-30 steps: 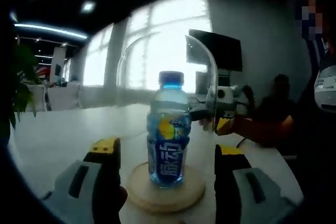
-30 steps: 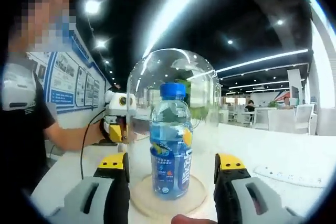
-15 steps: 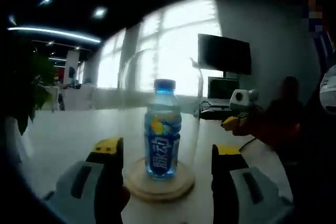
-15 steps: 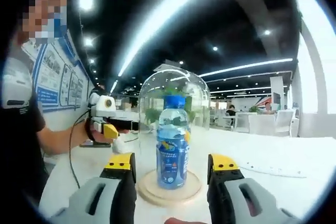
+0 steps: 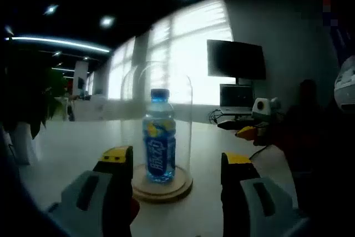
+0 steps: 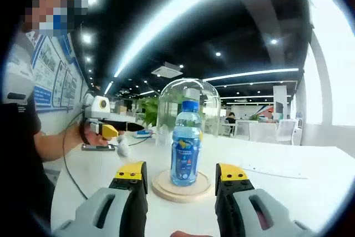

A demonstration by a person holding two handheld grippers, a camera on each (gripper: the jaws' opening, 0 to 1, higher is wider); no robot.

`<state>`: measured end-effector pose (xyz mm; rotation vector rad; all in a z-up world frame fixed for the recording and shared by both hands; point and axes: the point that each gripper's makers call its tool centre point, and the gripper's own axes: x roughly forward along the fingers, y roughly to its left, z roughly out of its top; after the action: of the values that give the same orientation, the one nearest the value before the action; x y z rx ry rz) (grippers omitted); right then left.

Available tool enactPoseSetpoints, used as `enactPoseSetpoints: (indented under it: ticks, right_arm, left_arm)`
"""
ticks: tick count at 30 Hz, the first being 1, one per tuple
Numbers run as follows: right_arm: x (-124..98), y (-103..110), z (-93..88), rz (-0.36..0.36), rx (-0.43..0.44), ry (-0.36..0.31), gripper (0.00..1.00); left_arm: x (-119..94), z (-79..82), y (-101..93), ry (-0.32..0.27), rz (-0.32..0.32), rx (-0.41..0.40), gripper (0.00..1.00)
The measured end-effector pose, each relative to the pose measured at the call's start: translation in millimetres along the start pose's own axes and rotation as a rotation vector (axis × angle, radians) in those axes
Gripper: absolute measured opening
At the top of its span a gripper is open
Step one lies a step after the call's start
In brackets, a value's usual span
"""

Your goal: Open the cover put in the Mizone put the cover back on

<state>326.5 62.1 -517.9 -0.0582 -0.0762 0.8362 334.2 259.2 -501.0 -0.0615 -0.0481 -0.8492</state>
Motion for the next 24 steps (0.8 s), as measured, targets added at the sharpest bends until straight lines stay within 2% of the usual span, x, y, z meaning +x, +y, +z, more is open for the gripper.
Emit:
enactPoseSetpoints:
  ticks: [5, 9, 14, 17, 20, 22, 24]
  right_arm:
    - [-17, -3, -9.6, -0.054, 0.051, -0.011, 0.4]
    - [-29, -6, -13.5, -0.088, 0.066, -0.014, 0.39]
    - [-43, -5, -18.0, -0.115, 0.067, -0.007, 0.39]
    - [-45, -4, -27.9, -0.123, 0.057, 0.003, 0.39]
    - [-45, -1, -37.6, -0.125, 0.069, 0.004, 0.39]
    - [-44, 3, -40.3, -0.122, 0.083, -0.009, 0.38]
    - [-42, 6, -43.1, -0.125, 0.084, -0.012, 0.38]
  left_arm:
    - [-9, -7.9, -5.8, 0.007, 0.036, 0.017, 0.52]
    - [-17, -16.2, -7.0, 0.024, 0.052, 0.017, 0.52]
    - [-27, -21.2, -6.8, 0.018, 0.069, 0.011, 0.52]
    - [-32, -23.1, -4.9, -0.001, 0.087, 0.022, 0.52]
    - [-36, -22.7, -4.5, -0.053, 0.092, -0.037, 0.51]
    - [-37, -29.0, -4.0, -0.047, 0.097, -0.041, 0.5]
    - [-40, -38.5, -0.9, -0.017, 0.119, -0.015, 0.5]
